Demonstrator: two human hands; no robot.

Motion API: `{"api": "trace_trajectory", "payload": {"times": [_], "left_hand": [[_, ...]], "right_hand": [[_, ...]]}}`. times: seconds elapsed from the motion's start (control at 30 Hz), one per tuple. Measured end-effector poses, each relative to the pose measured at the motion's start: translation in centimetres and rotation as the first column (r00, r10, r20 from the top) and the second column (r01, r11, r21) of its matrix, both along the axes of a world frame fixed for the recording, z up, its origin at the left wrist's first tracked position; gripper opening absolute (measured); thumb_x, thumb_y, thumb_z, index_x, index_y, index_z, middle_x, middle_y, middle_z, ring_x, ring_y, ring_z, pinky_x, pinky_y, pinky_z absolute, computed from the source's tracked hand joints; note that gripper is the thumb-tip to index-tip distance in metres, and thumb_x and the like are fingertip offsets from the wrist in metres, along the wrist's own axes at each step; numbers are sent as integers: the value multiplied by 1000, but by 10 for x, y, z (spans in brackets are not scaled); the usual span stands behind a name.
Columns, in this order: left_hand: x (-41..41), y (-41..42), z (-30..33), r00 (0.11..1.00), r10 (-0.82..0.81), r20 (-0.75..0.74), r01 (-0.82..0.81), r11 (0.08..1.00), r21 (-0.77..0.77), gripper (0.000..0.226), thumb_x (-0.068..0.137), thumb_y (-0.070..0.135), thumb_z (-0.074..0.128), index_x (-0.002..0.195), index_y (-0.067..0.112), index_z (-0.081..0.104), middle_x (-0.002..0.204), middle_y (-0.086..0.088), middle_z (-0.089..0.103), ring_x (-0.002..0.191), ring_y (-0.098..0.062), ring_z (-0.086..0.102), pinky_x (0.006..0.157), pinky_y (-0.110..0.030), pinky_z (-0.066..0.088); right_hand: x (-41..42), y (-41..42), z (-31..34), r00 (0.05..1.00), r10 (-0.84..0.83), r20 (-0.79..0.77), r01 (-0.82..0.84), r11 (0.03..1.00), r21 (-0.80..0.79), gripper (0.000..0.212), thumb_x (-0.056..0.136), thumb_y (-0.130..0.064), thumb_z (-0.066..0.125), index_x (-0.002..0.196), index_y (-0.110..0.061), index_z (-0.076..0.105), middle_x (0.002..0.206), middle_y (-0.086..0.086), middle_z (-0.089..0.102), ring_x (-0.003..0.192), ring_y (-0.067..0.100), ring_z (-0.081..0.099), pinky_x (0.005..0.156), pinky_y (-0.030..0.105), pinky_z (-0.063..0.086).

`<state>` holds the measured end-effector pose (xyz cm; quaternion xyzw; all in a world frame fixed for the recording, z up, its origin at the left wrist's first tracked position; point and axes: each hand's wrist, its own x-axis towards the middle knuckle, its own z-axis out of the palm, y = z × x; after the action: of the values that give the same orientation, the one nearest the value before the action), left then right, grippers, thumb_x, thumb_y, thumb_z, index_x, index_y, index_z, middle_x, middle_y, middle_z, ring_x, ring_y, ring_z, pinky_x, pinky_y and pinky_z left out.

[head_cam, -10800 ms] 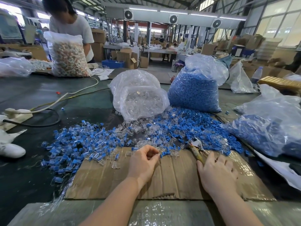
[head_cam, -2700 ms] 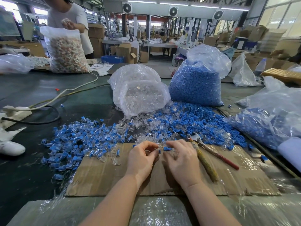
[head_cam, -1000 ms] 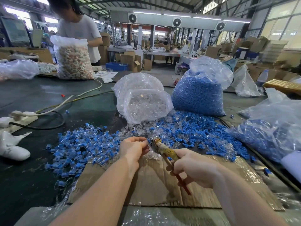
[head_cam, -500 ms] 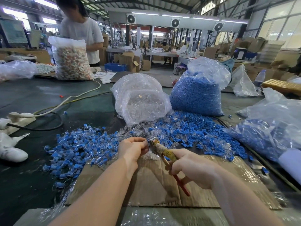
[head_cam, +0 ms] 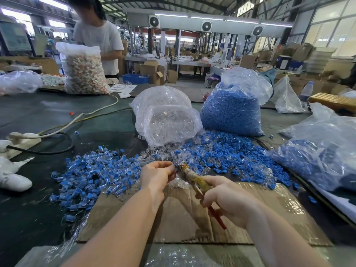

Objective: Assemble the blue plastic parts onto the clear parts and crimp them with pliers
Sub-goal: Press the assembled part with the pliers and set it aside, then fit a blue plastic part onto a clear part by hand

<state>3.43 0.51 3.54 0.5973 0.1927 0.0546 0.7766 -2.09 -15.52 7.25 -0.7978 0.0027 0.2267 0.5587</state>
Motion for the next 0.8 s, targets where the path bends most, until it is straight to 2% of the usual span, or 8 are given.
{"api": "trace_trajectory", "payload": {"times": [0.17, 0.3, 0.43, 0.53, 0.6, 0.7, 0.77, 0.8], "left_hand": [[-3, 1, 4, 999, -17, 38, 12, 990, 138, 16, 82, -7, 62, 79, 9, 65, 79, -10, 65, 70, -17, 63, 60, -22, 51], [-4, 1, 5, 998, -25, 60, 14, 983, 184, 14, 83, -7, 62, 82, 7, 66, 77, -9, 65, 68, -17, 61, 61, -22, 51], [-1, 4, 6, 998, -12, 59, 1, 982, 188, 13, 83, -7, 61, 84, 5, 65, 76, -9, 64, 65, -14, 59, 55, -18, 51], [1, 14, 4, 999, 17, 27, -23, 975, 223, 14, 84, -4, 62, 84, 9, 65, 79, -7, 65, 65, -12, 59, 53, -18, 50], [3, 23, 0, 996, 61, 71, -88, 873, 481, 13, 85, 2, 62, 84, 14, 67, 84, -4, 67, 71, -12, 59, 64, -24, 50], [4, 39, -5, 983, 65, 172, -178, 573, 800, 17, 90, 8, 57, 96, 14, 71, 98, -3, 66, 84, -16, 58, 69, -22, 42], [5, 50, -10, 981, 42, 188, -187, 445, 876, 22, 92, 5, 53, 103, 11, 71, 106, -8, 63, 92, -19, 56, 73, -23, 40], [5, 55, -13, 982, 29, 186, -182, 394, 901, 24, 92, 3, 52, 105, 10, 70, 107, -10, 62, 95, -21, 55, 75, -23, 40]], "right_hand": [[-3, 3, -7, 994, -30, 107, 16, 992, 127, 58, 66, 22, 50, 84, -29, 71, 66, 1, 54, 53, 6, 50, 46, 15, 40], [-4, 3, -9, 993, -14, 121, -4, 989, 147, 64, 63, 23, 50, 80, -33, 73, 52, -7, 55, 45, 4, 49, 44, 18, 41], [-3, -4, -7, 999, -32, -22, 37, 957, 289, 64, 67, 24, 48, 94, -28, 73, 60, 2, 58, 50, 11, 54, 43, 22, 44], [1, -10, -7, 994, -112, -6, 109, 960, 259, 64, 68, 21, 51, 101, -30, 71, 74, 6, 57, 66, 19, 49, 52, 27, 37], [3, -12, -7, 980, -181, 84, 161, 966, 203, 60, 70, 21, 52, 102, -28, 69, 68, 3, 53, 57, 14, 45, 51, 26, 34], [11, -20, -14, 911, -246, 331, 275, 960, -43, 52, 78, 8, 62, 115, -28, 62, 62, -8, 53, 52, 9, 47, 50, 23, 39], [17, -29, -25, 861, -211, 464, 393, 853, -343, 44, 83, -17, 67, 123, -34, 56, 84, -2, 61, 80, 23, 57, 72, 38, 50], [18, -34, -29, 856, -181, 485, 435, 759, -485, 43, 85, -27, 65, 125, -37, 53, 98, 1, 61, 96, 27, 54, 86, 44, 47]]}}
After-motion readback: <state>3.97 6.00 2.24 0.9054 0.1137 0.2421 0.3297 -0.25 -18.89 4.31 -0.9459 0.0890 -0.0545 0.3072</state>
